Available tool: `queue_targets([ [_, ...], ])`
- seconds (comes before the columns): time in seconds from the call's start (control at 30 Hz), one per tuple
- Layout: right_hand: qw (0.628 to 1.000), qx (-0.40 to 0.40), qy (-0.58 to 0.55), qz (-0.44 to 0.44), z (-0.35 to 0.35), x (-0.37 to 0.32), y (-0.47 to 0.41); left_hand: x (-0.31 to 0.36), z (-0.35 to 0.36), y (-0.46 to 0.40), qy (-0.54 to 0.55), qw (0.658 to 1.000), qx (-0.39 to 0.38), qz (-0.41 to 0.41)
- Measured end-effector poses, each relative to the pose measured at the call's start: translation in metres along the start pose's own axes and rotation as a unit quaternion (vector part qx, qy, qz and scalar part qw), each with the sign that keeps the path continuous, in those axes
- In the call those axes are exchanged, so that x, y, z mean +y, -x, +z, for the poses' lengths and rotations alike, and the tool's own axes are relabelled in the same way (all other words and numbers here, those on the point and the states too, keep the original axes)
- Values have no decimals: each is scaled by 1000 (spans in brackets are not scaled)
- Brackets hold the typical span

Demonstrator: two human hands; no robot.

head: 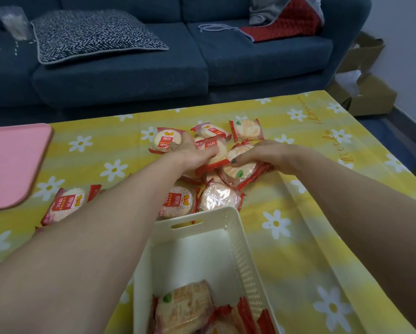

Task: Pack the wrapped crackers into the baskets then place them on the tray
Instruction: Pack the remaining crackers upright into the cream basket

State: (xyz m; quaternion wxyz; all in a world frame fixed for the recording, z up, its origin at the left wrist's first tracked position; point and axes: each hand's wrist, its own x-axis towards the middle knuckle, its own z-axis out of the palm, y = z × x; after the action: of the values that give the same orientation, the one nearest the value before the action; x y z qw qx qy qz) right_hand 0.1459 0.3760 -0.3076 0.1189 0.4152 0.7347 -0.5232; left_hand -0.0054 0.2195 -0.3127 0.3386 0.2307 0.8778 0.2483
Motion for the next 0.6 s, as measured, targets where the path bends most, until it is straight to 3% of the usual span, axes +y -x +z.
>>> queue_targets([
  [0.13, 999, 18, -35, 14, -8, 8, 15, -7, -7, 14, 47, 992, -102, -54],
  [0.27, 977, 40, -211, 7, -27, 20, 37, -17, -8, 20, 119, 988, -74, -61],
  [0.4, 934, -39, -354, -33, -13, 18, 65, -15, -4, 27, 170, 979, -91, -62],
  [0.5, 953, -121, -276, -28, 14, 22, 73, -17, -11, 36, 208, 970, -111, -60],
  [0.6, 983, -126, -128, -23, 32, 24, 76, -28, -34, 42, 243, 963, -103, -45],
])
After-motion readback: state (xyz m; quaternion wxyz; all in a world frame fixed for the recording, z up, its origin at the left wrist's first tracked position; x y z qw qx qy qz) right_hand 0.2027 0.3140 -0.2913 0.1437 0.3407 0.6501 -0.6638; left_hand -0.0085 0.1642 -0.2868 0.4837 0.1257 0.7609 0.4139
